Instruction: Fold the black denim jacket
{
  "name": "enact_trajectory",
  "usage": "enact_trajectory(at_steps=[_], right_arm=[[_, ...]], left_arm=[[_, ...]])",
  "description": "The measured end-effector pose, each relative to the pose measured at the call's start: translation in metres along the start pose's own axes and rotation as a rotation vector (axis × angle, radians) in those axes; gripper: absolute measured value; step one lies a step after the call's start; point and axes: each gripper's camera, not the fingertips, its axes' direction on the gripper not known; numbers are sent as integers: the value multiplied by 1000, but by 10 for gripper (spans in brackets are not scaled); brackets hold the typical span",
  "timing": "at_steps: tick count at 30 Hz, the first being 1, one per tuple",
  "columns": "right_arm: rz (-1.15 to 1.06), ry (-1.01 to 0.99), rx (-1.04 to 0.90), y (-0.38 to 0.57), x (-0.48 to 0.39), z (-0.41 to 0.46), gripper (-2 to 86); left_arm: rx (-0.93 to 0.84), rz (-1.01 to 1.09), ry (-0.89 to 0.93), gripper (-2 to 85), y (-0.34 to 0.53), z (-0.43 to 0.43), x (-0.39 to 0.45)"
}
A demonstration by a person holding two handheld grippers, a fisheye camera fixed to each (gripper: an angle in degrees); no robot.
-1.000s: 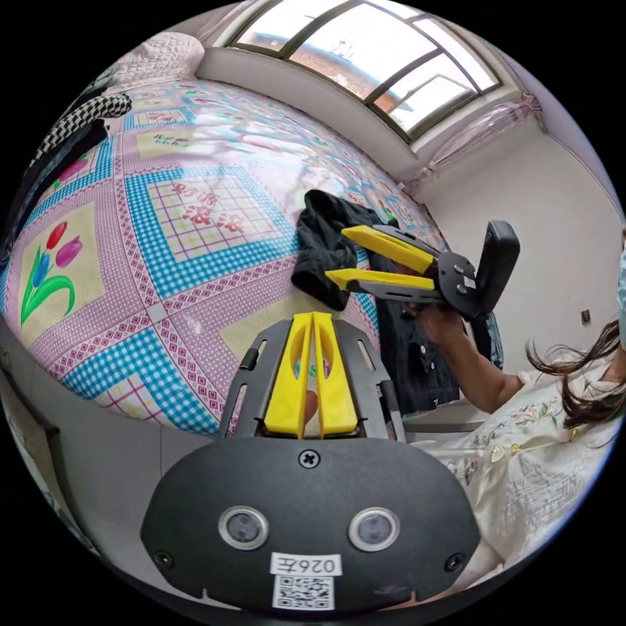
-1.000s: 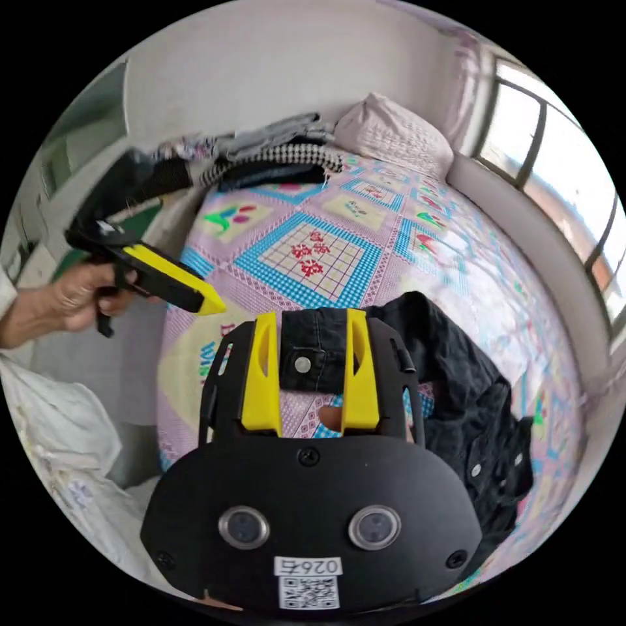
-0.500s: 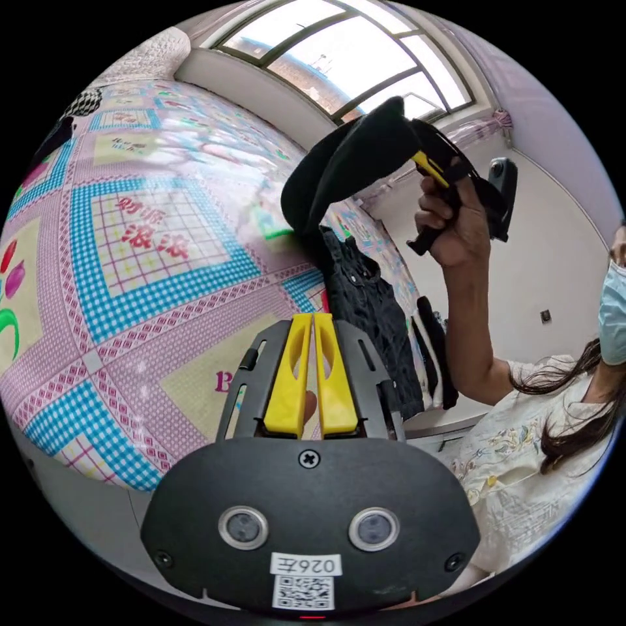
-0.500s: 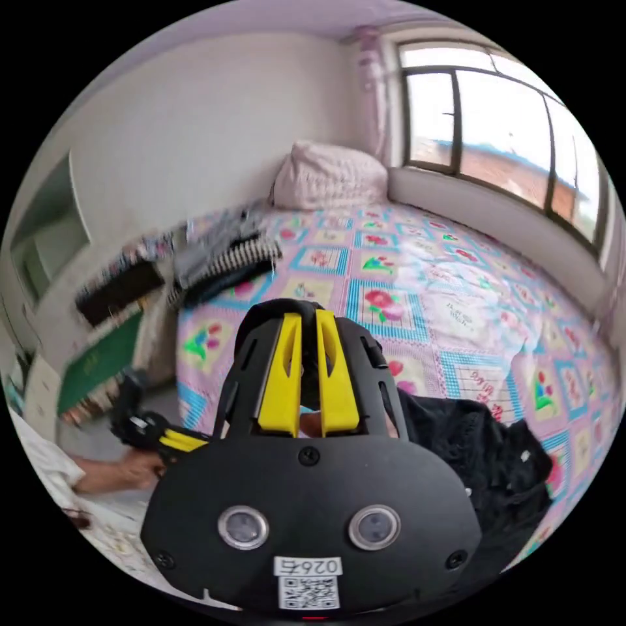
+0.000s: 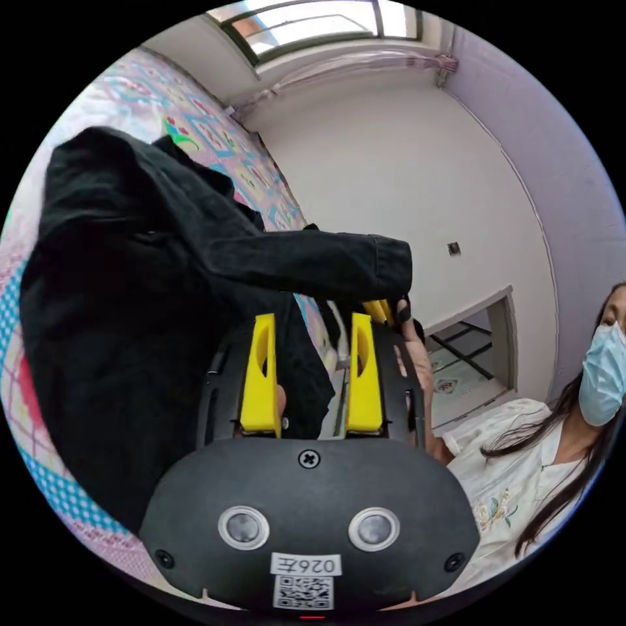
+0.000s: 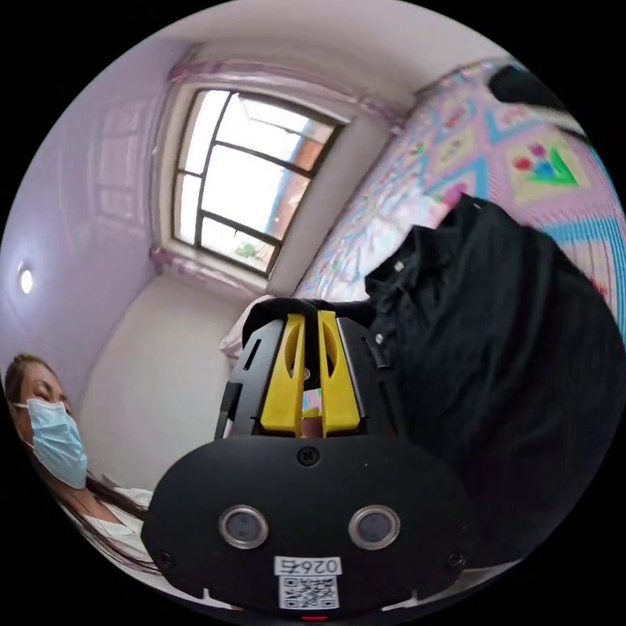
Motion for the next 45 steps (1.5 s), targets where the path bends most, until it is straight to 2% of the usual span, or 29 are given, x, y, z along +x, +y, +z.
enact_trajectory(at_steps=[3,4,5,7,9,12,15,20,22,24,26,28,30,31,32,33,34,37,40,41,43,45], right_arm=[[164,-46,44,19,54,-29,12],[177,-54,55,21,60,-34,13],[186,-49,40,24,68,-41,17],[132,42,-22,22,69,-47,26],[-43,254,-90,21,49,-55,41],[-273,459,-149,27,15,-49,68],[-458,581,-203,34,-14,-26,107],[-741,695,-253,52,-50,23,145],[-824,740,-342,55,-46,54,117],[-843,745,-592,48,-18,101,30],[-716,705,-716,31,-3,117,2],[-621,444,-649,15,-19,96,-3],[-392,2,-442,-11,-25,40,-3],[-346,-36,-403,-15,-21,28,0],[-351,22,-355,-17,-17,12,5],[-412,190,-367,-11,-17,9,33],[-445,260,-395,-7,-17,12,47],[-619,361,-598,27,-26,43,93],[-936,526,-693,84,-57,85,112],[-1106,657,-694,110,-69,102,117],[-1357,875,-640,153,-84,126,110],[-1698,1164,-481,209,-86,148,55]], left_arm=[[-32,-79,129,207,-8,41,-30],[-25,-102,175,195,-9,48,-41],[-45,-90,211,142,-10,52,-44],[-99,-60,142,90,-11,50,-37],[-141,-22,43,79,-11,44,-30],[-202,-38,-67,92,-15,42,-38],[-231,-78,-83,112,-18,44,-54],[-262,-27,-123,134,-19,49,-56],[-257,-25,-183,140,-19,46,-58],[-252,-47,-133,139,-18,45,-64],[-207,-75,-116,135,-10,34,-70],[-172,-78,-139,132,0,22,-70],[-140,-103,-166,132,11,11,-73],[-116,-126,-178,131,20,7,-76],[-94,-151,-190,132,28,6,-80],[-85,-163,-195,132,32,6,-82],[-74,-178,-213,134,39,10,-85],[-104,-193,-305,139,54,33,-94],[-108,-221,-339,151,65,59,-105],[-88,-228,-338,151,68,65,-107],[-87,-230,-321,153,69,74,-109],[-88,-225,-338,157,70,84,-110]])
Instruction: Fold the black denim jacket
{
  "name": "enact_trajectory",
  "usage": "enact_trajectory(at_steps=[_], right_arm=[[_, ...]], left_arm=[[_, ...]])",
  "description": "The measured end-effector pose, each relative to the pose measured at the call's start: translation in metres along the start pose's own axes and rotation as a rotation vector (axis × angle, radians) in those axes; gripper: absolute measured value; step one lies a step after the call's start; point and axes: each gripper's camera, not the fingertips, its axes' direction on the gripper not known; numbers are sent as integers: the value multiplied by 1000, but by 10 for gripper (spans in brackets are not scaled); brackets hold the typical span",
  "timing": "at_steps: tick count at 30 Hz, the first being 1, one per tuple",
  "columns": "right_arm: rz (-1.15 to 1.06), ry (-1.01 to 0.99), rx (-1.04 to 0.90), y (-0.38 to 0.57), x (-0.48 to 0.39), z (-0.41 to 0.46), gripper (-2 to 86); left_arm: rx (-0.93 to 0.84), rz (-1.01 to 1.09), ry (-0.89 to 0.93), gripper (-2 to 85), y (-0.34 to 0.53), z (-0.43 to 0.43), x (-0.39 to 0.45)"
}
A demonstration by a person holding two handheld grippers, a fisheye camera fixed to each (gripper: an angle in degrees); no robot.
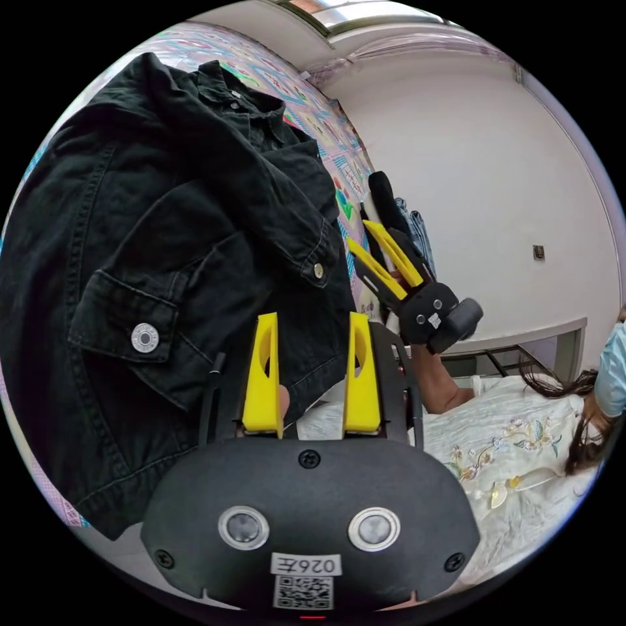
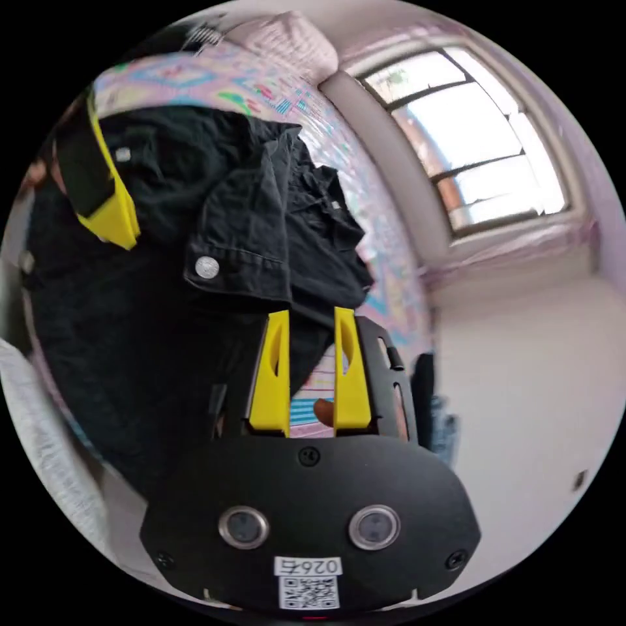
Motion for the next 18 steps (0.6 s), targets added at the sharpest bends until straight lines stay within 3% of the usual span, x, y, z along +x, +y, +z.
enact_trajectory(at_steps=[2,7,10,16,18], right_arm=[[-104,145,95,-2,-31,-12,15],[-116,-31,137,-27,-44,-7,12],[-143,-36,136,-28,-37,-14,23],[82,-288,170,16,13,-24,-5],[263,-502,244,39,40,-17,-8]], left_arm=[[-6,22,-34,170,-3,19,5],[-63,81,-165,220,-42,68,6],[-132,99,-131,235,-57,78,7],[-30,115,-121,162,-36,78,7],[-13,117,-147,153,-33,85,4]])
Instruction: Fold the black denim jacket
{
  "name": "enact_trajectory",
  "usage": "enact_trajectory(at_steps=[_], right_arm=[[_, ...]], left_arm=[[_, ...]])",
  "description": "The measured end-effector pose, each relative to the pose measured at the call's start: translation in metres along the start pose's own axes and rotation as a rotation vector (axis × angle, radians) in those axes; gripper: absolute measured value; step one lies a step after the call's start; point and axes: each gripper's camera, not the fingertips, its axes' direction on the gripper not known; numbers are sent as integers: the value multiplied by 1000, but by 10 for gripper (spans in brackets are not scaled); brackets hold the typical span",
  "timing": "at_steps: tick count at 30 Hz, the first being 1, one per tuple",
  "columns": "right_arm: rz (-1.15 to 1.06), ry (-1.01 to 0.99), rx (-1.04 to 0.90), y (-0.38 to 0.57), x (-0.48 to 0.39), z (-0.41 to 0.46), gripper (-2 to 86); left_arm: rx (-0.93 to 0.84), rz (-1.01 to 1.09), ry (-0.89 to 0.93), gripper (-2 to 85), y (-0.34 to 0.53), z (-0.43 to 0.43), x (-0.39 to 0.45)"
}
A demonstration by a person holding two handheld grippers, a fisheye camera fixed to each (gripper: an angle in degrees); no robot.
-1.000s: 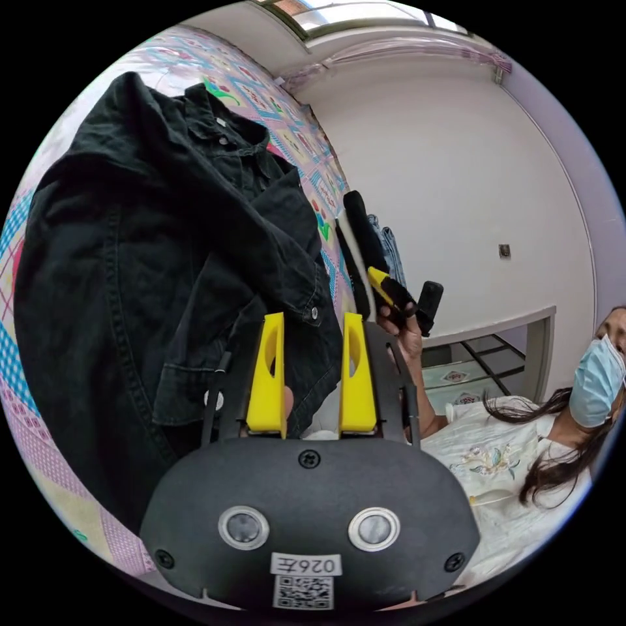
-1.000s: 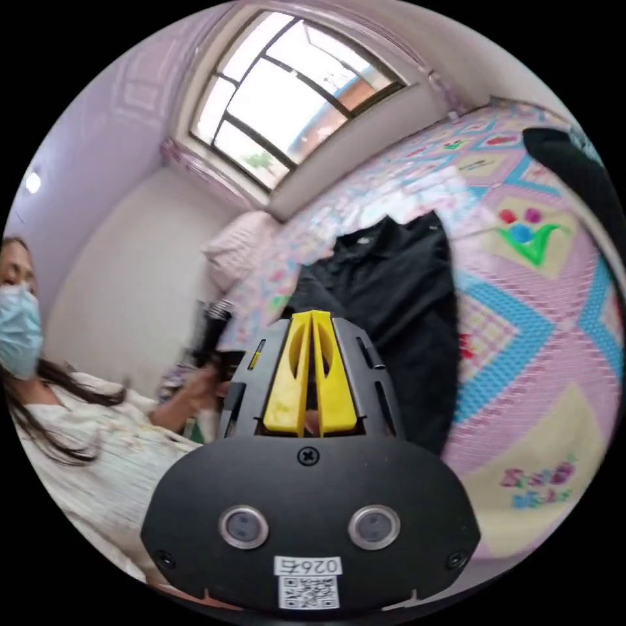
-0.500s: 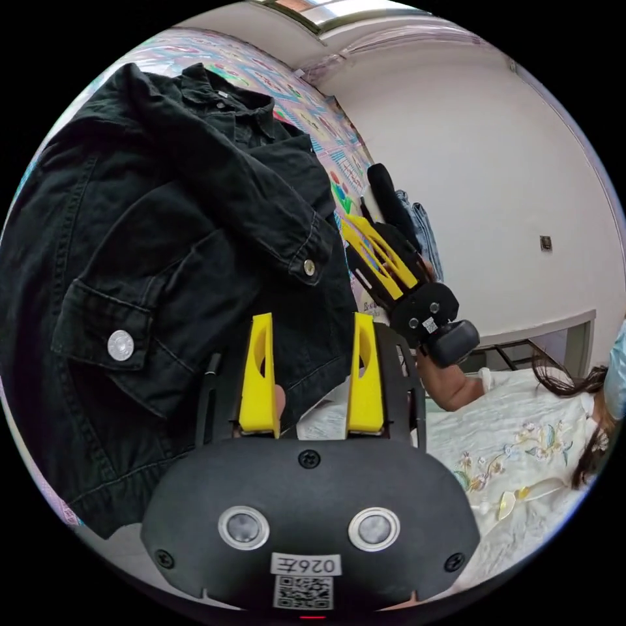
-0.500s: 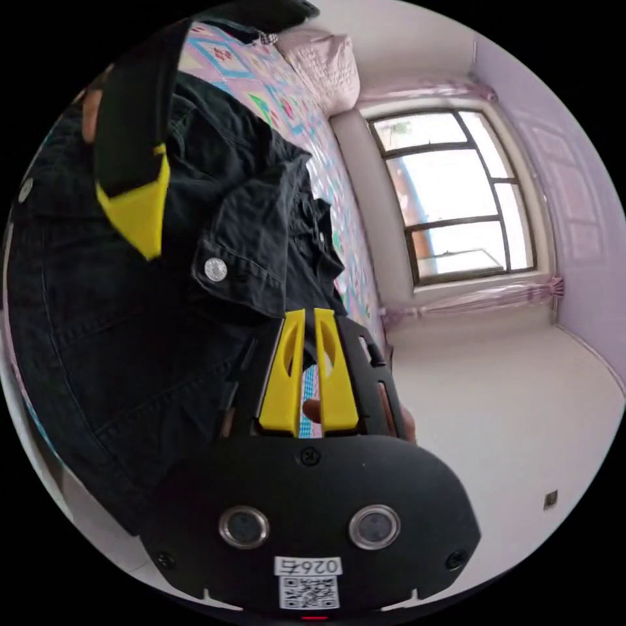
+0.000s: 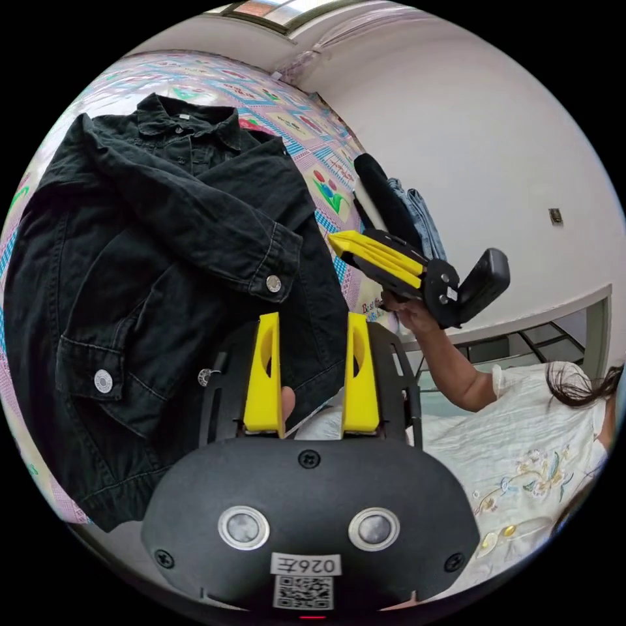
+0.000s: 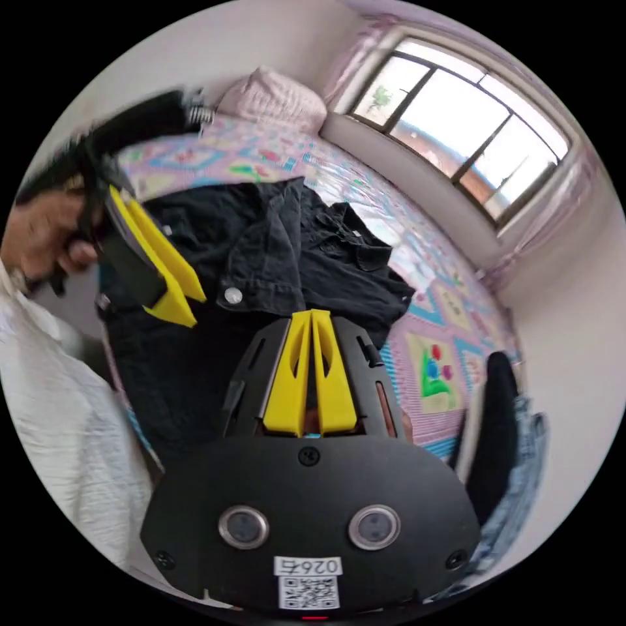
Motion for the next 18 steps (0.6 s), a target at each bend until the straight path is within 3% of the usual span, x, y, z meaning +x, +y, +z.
enact_trajectory(at_steps=[3,5,8,12,18], right_arm=[[63,-293,51,15,29,3,-8],[66,-245,24,20,33,13,-7],[-59,-108,-24,23,25,27,22],[-254,-68,-71,21,19,46,61],[-377,-56,-69,10,30,71,42]], left_arm=[[-27,-8,-79,162,-3,21,-6],[-51,-30,-118,177,-8,39,-11],[-83,-48,-143,186,-14,61,-16],[-114,-50,-170,186,-23,82,-19],[-154,-78,-236,117,-36,100,-38]])
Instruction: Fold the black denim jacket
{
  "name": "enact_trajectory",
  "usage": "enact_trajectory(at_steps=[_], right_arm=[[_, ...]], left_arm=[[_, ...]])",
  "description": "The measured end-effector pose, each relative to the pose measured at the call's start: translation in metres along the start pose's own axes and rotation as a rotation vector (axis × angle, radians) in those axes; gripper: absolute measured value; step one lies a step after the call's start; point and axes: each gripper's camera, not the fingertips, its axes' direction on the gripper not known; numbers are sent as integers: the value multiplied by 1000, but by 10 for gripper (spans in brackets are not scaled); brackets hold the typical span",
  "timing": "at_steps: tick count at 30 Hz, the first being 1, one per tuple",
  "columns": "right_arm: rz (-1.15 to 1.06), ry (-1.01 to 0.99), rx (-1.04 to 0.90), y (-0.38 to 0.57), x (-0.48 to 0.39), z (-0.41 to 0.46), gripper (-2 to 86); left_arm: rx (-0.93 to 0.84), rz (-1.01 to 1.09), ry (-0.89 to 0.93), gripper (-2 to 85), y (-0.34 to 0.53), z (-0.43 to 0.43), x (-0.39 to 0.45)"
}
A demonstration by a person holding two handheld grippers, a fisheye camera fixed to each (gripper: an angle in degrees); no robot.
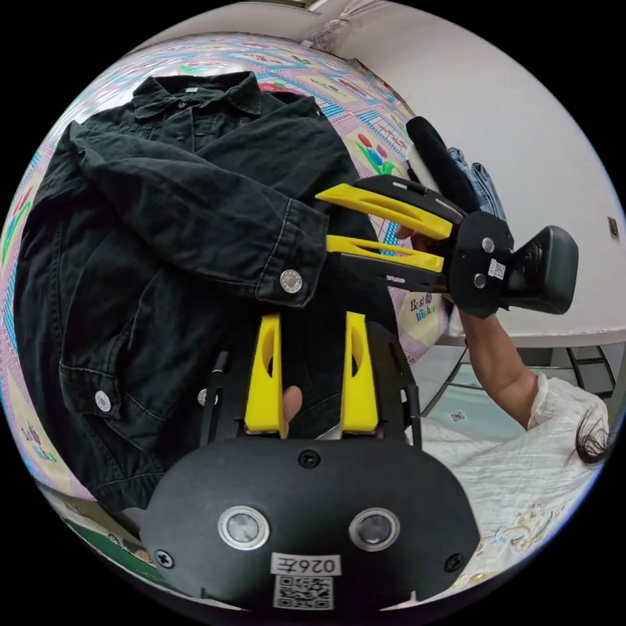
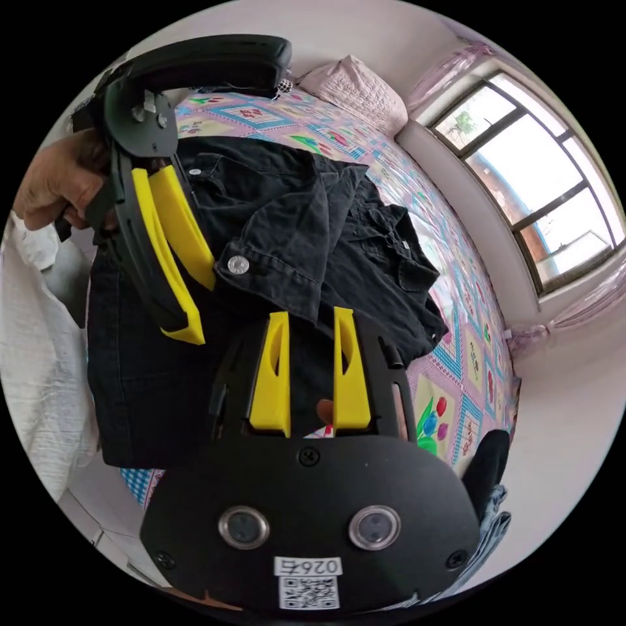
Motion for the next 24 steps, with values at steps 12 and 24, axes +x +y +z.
enact_trajectory(at_steps=[12,24], right_arm=[[962,-668,402,123,156,-28,-11],[960,-377,126,197,139,4,35]], left_arm=[[383,113,-277,1,91,-98,14],[138,62,54,135,34,15,-30]])
